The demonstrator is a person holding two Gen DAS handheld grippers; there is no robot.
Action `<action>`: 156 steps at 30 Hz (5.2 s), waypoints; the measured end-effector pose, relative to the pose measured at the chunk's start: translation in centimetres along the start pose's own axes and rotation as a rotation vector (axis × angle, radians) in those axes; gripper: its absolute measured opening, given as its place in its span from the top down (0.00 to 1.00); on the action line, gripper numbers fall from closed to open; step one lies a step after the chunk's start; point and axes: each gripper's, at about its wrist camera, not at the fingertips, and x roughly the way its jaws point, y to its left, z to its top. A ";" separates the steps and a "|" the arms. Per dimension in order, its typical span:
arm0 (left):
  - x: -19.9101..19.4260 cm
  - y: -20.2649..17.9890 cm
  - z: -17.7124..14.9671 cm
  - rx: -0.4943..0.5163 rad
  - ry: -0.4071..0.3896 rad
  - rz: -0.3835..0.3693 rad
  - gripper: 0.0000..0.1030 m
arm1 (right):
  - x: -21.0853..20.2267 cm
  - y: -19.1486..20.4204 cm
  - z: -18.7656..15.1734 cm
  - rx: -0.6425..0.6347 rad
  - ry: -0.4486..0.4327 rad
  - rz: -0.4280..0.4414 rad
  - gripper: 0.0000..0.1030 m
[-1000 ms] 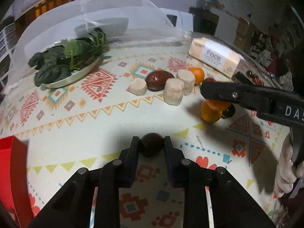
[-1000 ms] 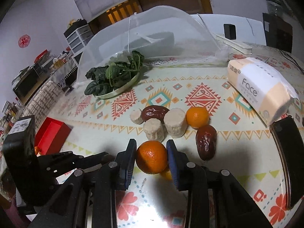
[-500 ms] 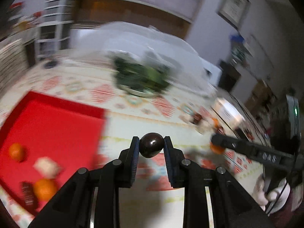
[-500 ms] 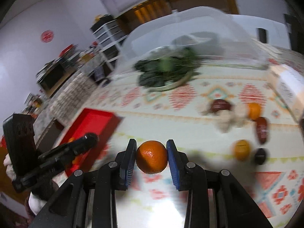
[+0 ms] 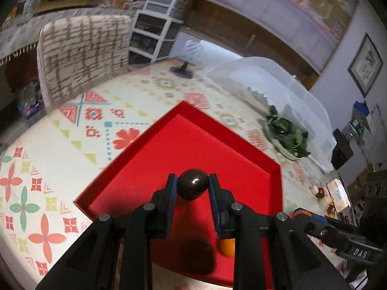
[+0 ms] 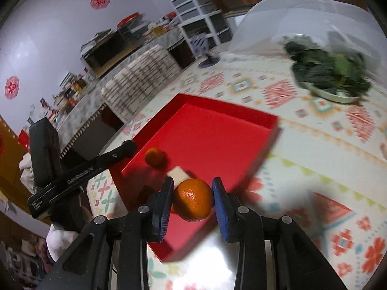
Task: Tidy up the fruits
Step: 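Place the orange and plum in the red tray and open both tools, then grasp a plum with the right tool while the left grasps an orange, then place the plum and orange in the red tray and release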
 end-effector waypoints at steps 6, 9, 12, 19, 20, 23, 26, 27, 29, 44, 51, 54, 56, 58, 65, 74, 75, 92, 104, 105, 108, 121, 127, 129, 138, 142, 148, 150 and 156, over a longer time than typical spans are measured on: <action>0.7 1.5 -0.2 -0.026 0.015 -0.002 0.76 | 3.4 1.2 0.5 -0.035 0.029 -0.078 0.65; 0.4 1.5 -0.2 -0.035 0.013 -0.008 0.66 | 4.3 1.3 0.7 -0.051 0.022 -0.126 0.64; -0.6 1.3 -0.3 -0.043 -0.013 -0.010 0.49 | 4.4 1.2 1.0 -0.043 0.009 -0.145 0.64; -3.3 -0.4 -0.3 -0.029 -0.068 -0.036 0.39 | 2.3 0.9 1.7 -0.035 -0.054 -0.143 0.53; -3.6 -0.7 -0.3 -0.026 -0.072 -0.039 0.38 | 1.6 0.8 1.7 -0.033 -0.067 -0.144 0.53; -4.7 -2.4 -0.6 -0.003 -0.085 -0.058 0.30 | -1.0 -0.4 1.4 -0.005 -0.108 -0.146 0.49; -5.5 -4.1 -1.1 0.025 -0.087 -0.081 0.29 | -4.0 -2.4 0.8 0.022 -0.146 -0.174 0.48; -5.6 -4.6 -1.3 0.035 -0.084 -0.088 0.29 | -5.1 -3.2 0.5 0.035 -0.158 -0.188 0.47; -5.9 -6.2 -1.8 0.065 -0.076 -0.105 0.28 | -7.8 -5.4 -0.5 0.075 -0.186 -0.217 0.47; -1.7 -20.2 -7.2 0.292 0.091 -0.219 0.25 | -22.1 -24.3 -9.3 0.401 -0.266 -0.502 0.45; 0.6 -26.0 -9.8 0.413 0.157 -0.249 0.25 | -19.5 -27.2 -10.0 0.371 -0.185 -0.505 0.51; 2.1 -27.8 -10.3 0.419 0.185 -0.264 0.25 | -18.8 -27.2 -9.9 0.332 -0.165 -0.518 0.51; 3.3 -28.8 -10.2 0.417 0.209 -0.275 0.25 | -18.3 -27.3 -9.7 0.304 -0.153 -0.528 0.54; 4.3 -30.0 -10.5 0.420 0.231 -0.287 0.25 | -17.9 -27.1 -9.5 0.280 -0.147 -0.534 0.58; 7.7 -34.6 -12.4 0.480 0.275 -0.305 0.25 | -18.7 -28.1 -10.0 0.334 -0.188 -0.460 0.72; 11.3 -41.2 -16.4 0.679 0.271 -0.327 0.31 | -22.5 -29.5 -11.1 0.445 -0.316 -0.429 0.72; 11.9 -41.7 -16.8 0.695 0.271 -0.317 0.33 | -22.6 -29.7 -11.2 0.459 -0.320 -0.425 0.72; 12.3 -40.5 -16.3 0.642 0.236 -0.277 0.68 | -22.8 -30.1 -11.3 0.478 -0.345 -0.414 0.72; 2.8 -25.7 -7.4 0.376 0.051 -0.223 0.68 | -21.8 -25.6 -9.7 0.377 -0.341 -0.429 0.72; 2.2 -24.0 -6.5 0.349 0.035 -0.210 0.68 | -21.5 -24.4 -9.3 0.359 -0.337 -0.418 0.72; 0.8 -19.5 -4.0 0.283 -0.005 -0.163 0.68 | -20.5 -20.2 -6.9 0.284 -0.320 -0.371 0.72; 2.2 -5.7 3.6 0.144 0.018 0.032 0.68 | -5.1 -3.7 3.2 0.021 -0.116 -0.121 0.72; 4.9 -3.2 3.6 0.116 0.081 0.053 0.68 | 4.0 -1.2 4.3 -0.010 0.023 -0.103 0.72; 5.5 -2.7 3.6 0.099 0.094 0.053 0.68 | 5.7 -1.1 4.4 -0.009 0.047 -0.107 0.72; 5.0 -1.6 3.8 0.046 0.087 0.020 0.54 | 8.3 -1.0 4.6 -0.003 0.091 -0.102 0.69; 3.1 -2.6 3.9 0.058 0.047 0.013 0.46 | 7.0 -0.7 4.8 -0.009 0.056 -0.097 0.61; -0.1 -5.8 3.7 0.101 0.009 -0.029 0.35 | 2.9 -1.3 4.9 0.011 -0.017 -0.092 0.60; -0.9 -7.2 3.4 0.122 0.004 -0.047 0.31 | 1.3 -1.9 4.6 0.023 -0.039 -0.096 0.59; -2.3 -12.3 1.6 0.193 0.031 -0.127 0.30 | -4.5 -6.1 2.8 0.092 -0.102 -0.146 0.59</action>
